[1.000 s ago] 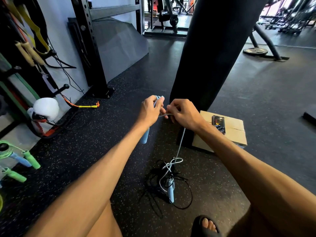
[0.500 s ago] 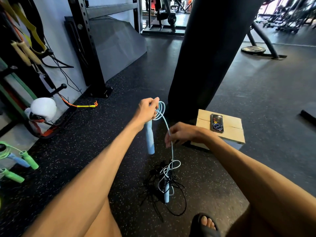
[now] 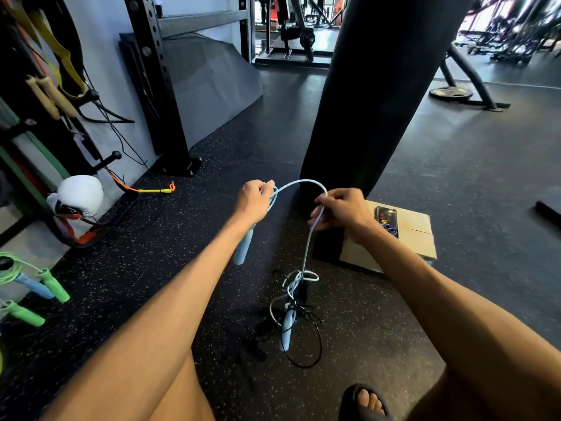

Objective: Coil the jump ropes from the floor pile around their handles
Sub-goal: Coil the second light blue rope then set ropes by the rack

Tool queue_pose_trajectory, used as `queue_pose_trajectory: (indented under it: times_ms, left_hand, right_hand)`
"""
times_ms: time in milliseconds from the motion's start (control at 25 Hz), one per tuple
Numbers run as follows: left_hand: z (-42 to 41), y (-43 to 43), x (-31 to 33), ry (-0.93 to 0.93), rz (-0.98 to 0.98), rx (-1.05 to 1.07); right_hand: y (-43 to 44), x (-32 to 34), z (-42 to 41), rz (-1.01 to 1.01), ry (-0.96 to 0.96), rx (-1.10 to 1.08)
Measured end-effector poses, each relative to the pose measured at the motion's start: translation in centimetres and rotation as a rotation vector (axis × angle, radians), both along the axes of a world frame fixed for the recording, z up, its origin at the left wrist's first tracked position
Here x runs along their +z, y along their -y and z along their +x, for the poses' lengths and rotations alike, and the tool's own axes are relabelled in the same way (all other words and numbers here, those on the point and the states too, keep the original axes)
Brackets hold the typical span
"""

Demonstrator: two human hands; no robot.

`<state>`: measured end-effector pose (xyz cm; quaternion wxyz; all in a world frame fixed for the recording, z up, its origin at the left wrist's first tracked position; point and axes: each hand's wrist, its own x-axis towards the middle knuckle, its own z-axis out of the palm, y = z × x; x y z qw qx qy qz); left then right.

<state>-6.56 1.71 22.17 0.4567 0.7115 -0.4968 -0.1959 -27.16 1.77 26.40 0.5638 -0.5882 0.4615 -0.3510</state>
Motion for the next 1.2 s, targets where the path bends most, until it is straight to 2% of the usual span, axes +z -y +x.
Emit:
queue_pose_trajectory:
  times_ms: [120,200,280,400,600,760,880,1040,1200]
  left_hand:
    - [-0.8,0.1,-0.4,-0.01,0.035,-0.064]
    - [-1.4,-0.1,-0.3,-0.035,0.063,-0.104]
    - [-1.9,-0.5,-0.1,-0.117,0.083,-0.143]
    - [-2.2,-1.2,0.1,-0.373,0.121,-0.242]
    - [-2.4,-2.3,0.9,-0.547,0.191,-0.391]
    - [-2.5,-3.0,1.6,-0.612,0.145,-0.364]
    - [-2.6,-3.0,1.7,-0.725,0.093,-0.32]
    - [-2.2,-2.4,1.2,-0.682,0.068,-0.199]
    - [-2.3,-2.4,0.6,-0.549,0.149,-0.246]
  right_hand:
    - [0.5,1.4,0.1,-0.043,0.218,-0.124]
    - [0.6,1.8,0.1,-0.109,0.242,-0.135]
    - [0.3,1.7,0.1,-0.165,0.164,-0.106]
    - [0.2,0.6,0.1,-0.149,0.019,-0.075]
    - [0.6,-1.0,-0.2,-0.135,-0.076,-0.097]
    - [0.8,-1.7,-0.7,-0.216,-0.21,-0.056]
    - [0.5,-1.9,-0.3,-0.313,-0.324,0.102]
    - [0.3,-2.1,-0.2,-0.429,-0.406,0.199]
    - [0.3,-1.6,0.1,-0.532,-0.353,0.173]
